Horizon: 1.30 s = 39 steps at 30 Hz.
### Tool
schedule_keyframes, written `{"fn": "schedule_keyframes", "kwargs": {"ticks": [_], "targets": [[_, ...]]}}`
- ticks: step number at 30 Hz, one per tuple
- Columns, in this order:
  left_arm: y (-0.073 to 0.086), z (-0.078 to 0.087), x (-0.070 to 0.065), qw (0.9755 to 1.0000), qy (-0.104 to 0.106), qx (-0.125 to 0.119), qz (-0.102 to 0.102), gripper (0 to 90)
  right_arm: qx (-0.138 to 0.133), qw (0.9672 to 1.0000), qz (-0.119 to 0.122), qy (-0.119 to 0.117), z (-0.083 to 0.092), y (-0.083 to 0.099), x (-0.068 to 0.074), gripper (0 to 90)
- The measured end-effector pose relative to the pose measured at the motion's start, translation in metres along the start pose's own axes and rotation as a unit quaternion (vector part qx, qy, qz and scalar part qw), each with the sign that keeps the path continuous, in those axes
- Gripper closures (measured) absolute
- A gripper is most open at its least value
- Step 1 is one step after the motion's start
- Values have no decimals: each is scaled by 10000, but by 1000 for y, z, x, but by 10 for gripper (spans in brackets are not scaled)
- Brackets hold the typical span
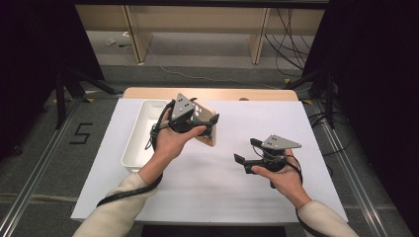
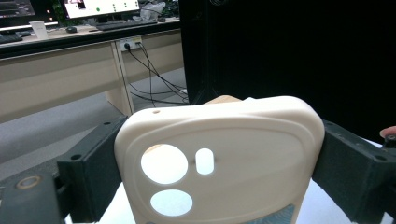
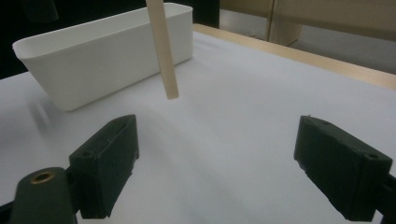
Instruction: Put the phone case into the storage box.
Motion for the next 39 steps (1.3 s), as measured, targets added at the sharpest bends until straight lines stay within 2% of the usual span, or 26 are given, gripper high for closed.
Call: {"fn": "schedule_keyframes", "kwargs": {"ticks": [39], "targets": [[-12,17,28,9995,-290,39,78,101,-58,10000,-35,38,15,7,-3,149]]}}
Point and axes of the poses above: each handheld gripper's, and its own axes: z roughly backward along the jaws, y roughly out of its underside, x roughly to its left, the point moved 8 cm from there along -z, roughly forward along the jaws, and after that the axes turned 6 degrees about -z, right-handed, at the moved point
